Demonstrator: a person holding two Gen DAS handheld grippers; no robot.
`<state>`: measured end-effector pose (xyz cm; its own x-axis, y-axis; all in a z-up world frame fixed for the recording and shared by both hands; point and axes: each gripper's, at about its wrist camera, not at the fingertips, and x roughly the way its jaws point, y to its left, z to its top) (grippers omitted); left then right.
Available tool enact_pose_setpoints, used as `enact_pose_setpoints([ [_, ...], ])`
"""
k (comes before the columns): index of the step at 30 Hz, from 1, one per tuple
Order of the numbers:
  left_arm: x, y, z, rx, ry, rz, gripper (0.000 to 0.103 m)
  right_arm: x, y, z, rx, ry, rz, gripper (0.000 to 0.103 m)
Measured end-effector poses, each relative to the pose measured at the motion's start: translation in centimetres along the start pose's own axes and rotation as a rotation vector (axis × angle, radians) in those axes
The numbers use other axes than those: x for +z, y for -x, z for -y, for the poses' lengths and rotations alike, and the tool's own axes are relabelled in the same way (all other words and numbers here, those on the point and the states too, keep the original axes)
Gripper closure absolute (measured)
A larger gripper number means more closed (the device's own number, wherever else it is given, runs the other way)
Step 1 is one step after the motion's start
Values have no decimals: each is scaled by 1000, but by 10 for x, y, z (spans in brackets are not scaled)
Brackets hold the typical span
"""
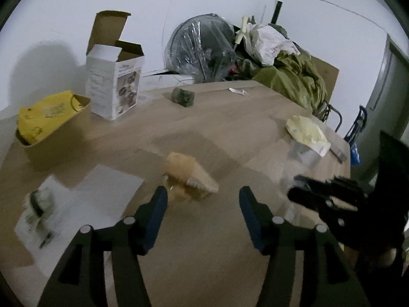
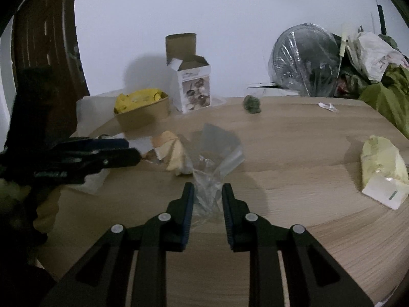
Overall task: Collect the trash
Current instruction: 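Close the right tool on the clear plastic wrap and lift it, then grasp the brown paper scrap with the left tool while the right tool holds the plastic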
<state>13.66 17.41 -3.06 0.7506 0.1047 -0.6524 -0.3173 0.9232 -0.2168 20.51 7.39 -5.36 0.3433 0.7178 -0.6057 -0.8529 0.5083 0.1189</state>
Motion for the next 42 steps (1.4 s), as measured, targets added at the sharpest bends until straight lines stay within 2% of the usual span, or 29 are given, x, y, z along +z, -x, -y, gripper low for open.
enact_pose_setpoints([
  [7, 23, -34, -3, 70, 48, -14, 38, 6, 2, 31, -9, -28, 20, 82],
  [13, 21, -61, -7, 109, 29, -70, 37, 7, -3, 48, -14, -45, 21, 82],
  [18, 20, -67, -6, 134, 4, -76, 37, 3, -2, 57, -21, -57, 23, 82],
  [25, 22, -72, -3, 127, -49, -89, 37, -4, 3, 60, -32, -75, 29, 82],
  [30, 18, -73, -2, 109, -61, -113, 42, -7, 8, 59, -44, -77, 33, 82],
  [39, 4, -63, 3, 77, -77, -128, 42, -10, 20, 50, -68, -77, 48, 82],
  [41, 2, -60, 6, 71, -91, -123, 51, -13, 23, 47, -73, -79, 51, 82],
  [42, 1, -59, 7, 66, -97, -125, 62, -14, 26, 46, -75, -79, 52, 82],
])
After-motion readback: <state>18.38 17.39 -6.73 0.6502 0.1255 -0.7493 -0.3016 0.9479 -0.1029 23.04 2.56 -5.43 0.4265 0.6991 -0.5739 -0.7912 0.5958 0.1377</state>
